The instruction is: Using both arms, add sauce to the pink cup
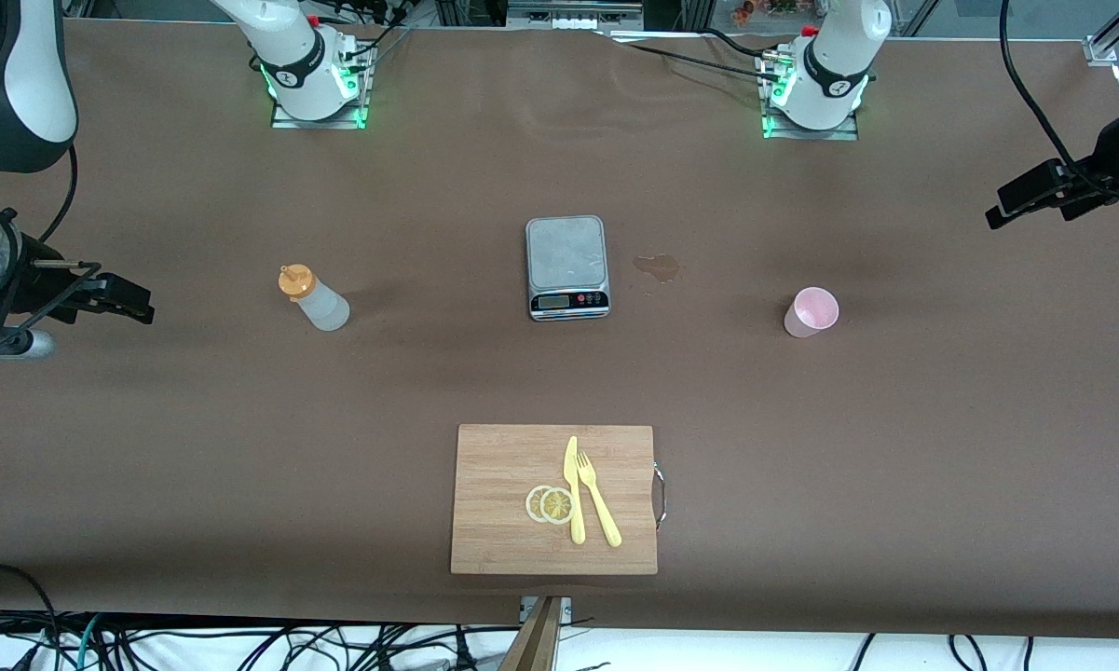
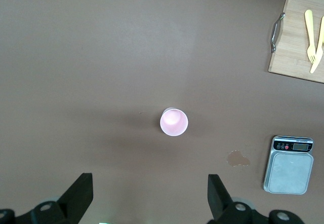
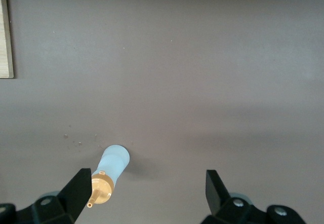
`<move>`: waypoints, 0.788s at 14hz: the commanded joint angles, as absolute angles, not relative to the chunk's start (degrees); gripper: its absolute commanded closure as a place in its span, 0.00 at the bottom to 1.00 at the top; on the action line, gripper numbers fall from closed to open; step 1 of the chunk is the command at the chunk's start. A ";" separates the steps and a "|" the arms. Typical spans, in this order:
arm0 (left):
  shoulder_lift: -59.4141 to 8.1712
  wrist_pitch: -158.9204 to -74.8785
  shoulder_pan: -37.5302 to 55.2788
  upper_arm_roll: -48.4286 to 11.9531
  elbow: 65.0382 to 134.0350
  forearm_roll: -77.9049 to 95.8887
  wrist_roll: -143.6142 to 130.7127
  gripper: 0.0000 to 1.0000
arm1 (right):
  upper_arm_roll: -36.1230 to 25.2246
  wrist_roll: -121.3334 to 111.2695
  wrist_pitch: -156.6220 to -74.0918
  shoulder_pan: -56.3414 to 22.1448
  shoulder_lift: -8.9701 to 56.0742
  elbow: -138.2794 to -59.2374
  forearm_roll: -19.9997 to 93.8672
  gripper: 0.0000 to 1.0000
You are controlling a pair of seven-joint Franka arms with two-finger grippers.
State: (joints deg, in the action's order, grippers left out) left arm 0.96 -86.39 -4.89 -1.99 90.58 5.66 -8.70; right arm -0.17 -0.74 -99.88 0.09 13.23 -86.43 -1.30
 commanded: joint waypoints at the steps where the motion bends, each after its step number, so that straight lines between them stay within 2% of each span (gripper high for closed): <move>1: 0.26 -85.52 -4.75 -1.84 88.95 5.89 -8.26 0.00 | 0.17 -1.14 -99.67 0.09 13.54 -85.43 -1.67 0.00; 7: 0.44 -84.64 -4.92 -1.49 86.66 5.71 -7.82 0.00 | 0.18 -1.14 -99.84 0.09 13.62 -85.52 -1.67 0.00; 11: 1.40 -84.46 -5.10 -1.93 87.53 5.80 -7.56 0.00 | 0.18 -1.14 -99.84 0.09 13.62 -85.43 -1.67 0.00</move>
State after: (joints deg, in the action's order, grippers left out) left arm 0.93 -85.59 -4.89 -1.72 88.10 5.66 -8.69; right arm -0.07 -0.75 -99.95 -0.02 13.25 -86.43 -1.30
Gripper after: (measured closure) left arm 0.000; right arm 0.000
